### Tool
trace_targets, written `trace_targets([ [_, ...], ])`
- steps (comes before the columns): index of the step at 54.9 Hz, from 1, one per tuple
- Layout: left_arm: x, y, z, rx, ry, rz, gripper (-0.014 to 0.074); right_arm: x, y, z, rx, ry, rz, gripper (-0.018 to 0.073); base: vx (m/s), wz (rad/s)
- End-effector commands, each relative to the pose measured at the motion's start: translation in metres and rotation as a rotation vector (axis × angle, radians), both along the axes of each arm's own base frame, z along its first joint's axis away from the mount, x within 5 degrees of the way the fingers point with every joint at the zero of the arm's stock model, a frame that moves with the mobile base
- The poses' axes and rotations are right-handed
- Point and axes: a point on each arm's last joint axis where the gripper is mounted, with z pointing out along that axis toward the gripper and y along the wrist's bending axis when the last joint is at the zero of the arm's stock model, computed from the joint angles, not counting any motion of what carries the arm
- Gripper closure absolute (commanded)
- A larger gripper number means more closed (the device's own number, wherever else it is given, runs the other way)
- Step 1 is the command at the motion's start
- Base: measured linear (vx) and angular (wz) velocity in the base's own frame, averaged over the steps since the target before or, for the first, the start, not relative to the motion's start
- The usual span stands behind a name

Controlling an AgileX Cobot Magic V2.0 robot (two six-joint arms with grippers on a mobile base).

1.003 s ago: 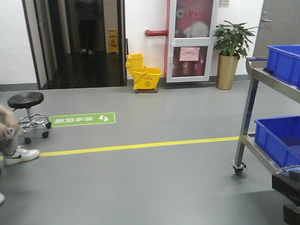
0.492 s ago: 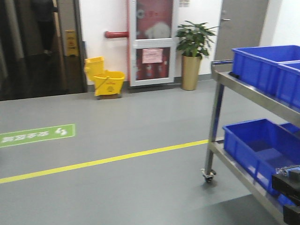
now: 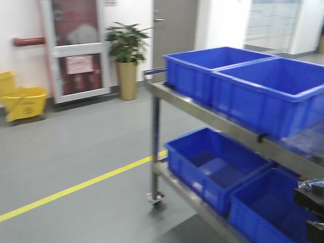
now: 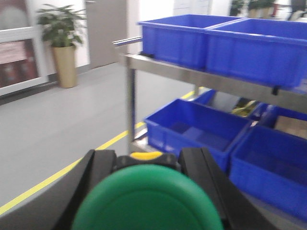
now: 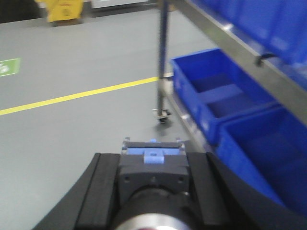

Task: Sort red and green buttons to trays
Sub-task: 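Drive the base to the shelf with green and red trays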

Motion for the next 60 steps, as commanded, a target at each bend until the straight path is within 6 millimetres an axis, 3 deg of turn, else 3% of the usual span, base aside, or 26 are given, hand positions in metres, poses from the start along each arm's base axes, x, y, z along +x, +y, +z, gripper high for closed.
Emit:
trace_targets([
  [1, -0.0018, -0.0013, 0.0178, -0.052, -0.108, -0.014, 0.0596, 0.0, -0.0004, 0.0188, 0.022, -0.121, -0.005, 0.0568, 0.33, -0.77],
  [32, -0.0018, -0.0013, 0.0178, -0.052, -0.108, -0.014, 0.0596, 0.0, -0.0004, 0.0188, 0.022, -0.121, -0.005, 0.0568, 0.28, -0.76],
  [60, -0.0018, -0.0013, 0.0178, -0.052, -0.108, -0.014, 0.0596, 0.0, -0.0004, 0.0188, 0.022, -0.121, -0.005, 0.0568, 0.21, -0.51],
])
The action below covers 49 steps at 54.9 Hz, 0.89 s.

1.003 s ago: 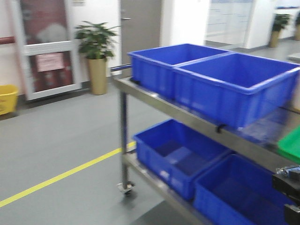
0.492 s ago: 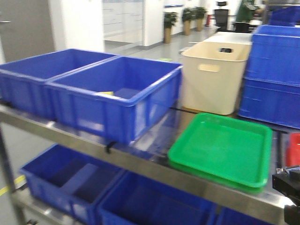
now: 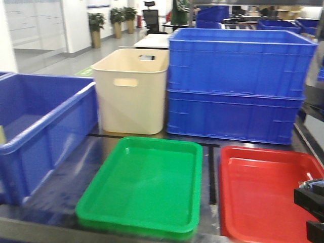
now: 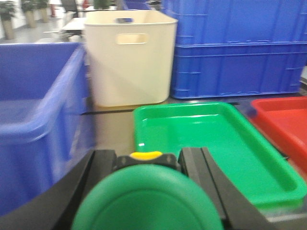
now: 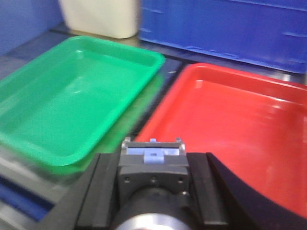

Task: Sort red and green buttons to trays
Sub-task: 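Drive the base to the shelf with green and red trays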

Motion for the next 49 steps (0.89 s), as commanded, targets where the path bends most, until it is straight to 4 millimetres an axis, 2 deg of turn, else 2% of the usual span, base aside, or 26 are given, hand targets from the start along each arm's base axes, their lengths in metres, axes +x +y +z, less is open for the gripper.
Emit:
trace_targets([
  [1, -0.0018, -0.0013, 0.0178, -0.052, -0.108, -0.014, 0.0596, 0.0, -0.0004, 0.0188, 0.022, -0.121, -0.006, 0.0568, 0.17, -0.43],
  [21, -0.0018, -0.0013, 0.0178, -0.052, -0.108, -0.014, 0.0596, 0.0001, -0.0004, 0.019, 0.022, -0.124, -0.006, 0.0568, 0.15, -0.31],
  [49, -0.0018, -0.0013, 0.0178, -0.052, -0.108, -0.014, 0.0596, 0.0001, -0.0004, 0.019, 0.022, -0.124, -0.006, 0.0568, 0.1, -0.08],
])
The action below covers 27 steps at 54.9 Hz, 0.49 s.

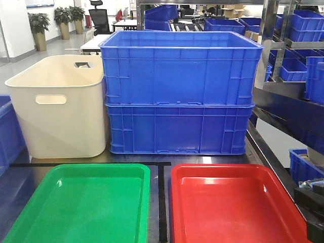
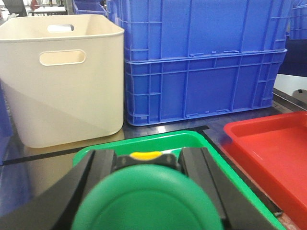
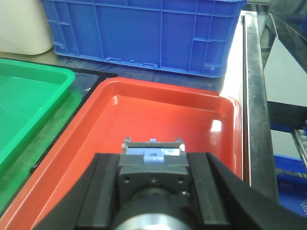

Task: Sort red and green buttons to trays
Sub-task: 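Drive the base to the shelf with green and red trays, then move left gripper over green tray, right gripper over red tray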

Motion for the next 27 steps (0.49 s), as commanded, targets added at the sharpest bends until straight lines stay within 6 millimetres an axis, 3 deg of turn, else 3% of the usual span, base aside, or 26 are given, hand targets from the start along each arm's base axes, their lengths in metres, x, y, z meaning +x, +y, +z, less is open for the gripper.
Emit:
trace_targets([
  [1, -0.0018, -0.0013, 0.0178, -0.051, -0.108, -0.014, 0.0596, 0.0001, -0.0004, 0.019, 0.022, -0.124, -0.006, 0.0568, 0.08, -0.05],
  [27, -0.0018, -0.0013, 0.0178, -0.051, -0.108, -0.014, 0.0596, 0.0001, -0.0004, 0.019, 0.022, -0.124, -0.006, 0.0568, 0.04, -0.03],
])
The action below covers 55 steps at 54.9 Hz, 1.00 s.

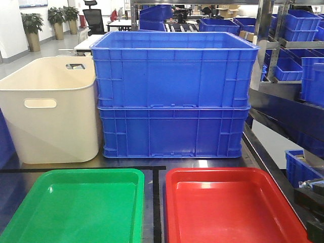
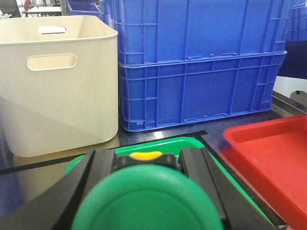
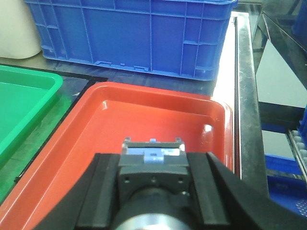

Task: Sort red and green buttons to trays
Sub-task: 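Move left gripper over green tray, right gripper over red tray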

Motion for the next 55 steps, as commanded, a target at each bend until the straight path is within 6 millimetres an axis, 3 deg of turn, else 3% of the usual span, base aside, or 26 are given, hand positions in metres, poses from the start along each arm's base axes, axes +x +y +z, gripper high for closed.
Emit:
trace_targets([
  [1, -0.002, -0.001, 0.018, -0.05, -0.109, -0.014, 0.0596, 0.0, 0.0, 0.019, 0.022, -0.124, -0.006, 0.0568, 0.0, 0.0],
  [38, 0.001, -0.003, 0.023, -0.066, -0.17, -0.018, 0.0596, 0.004, 0.0, 0.02, 0.034, -0.145, -0.009, 0.0568, 0.0, 0.0],
  [46, 0.022, -0.01, 0.021, -0.079, -0.2, -0.023, 0.0596, 0.025, 0.005, 0.009, 0.031, -0.102, -0.01, 0.0568, 0.0, 0.0],
  [55, 0.064, -0.031, 0.014, -0.053, -0.111, -0.058, 0.0596, 0.064, 0.012, -0.01, 0.014, -0.041, -0.01, 0.0568, 0.0, 0.0],
])
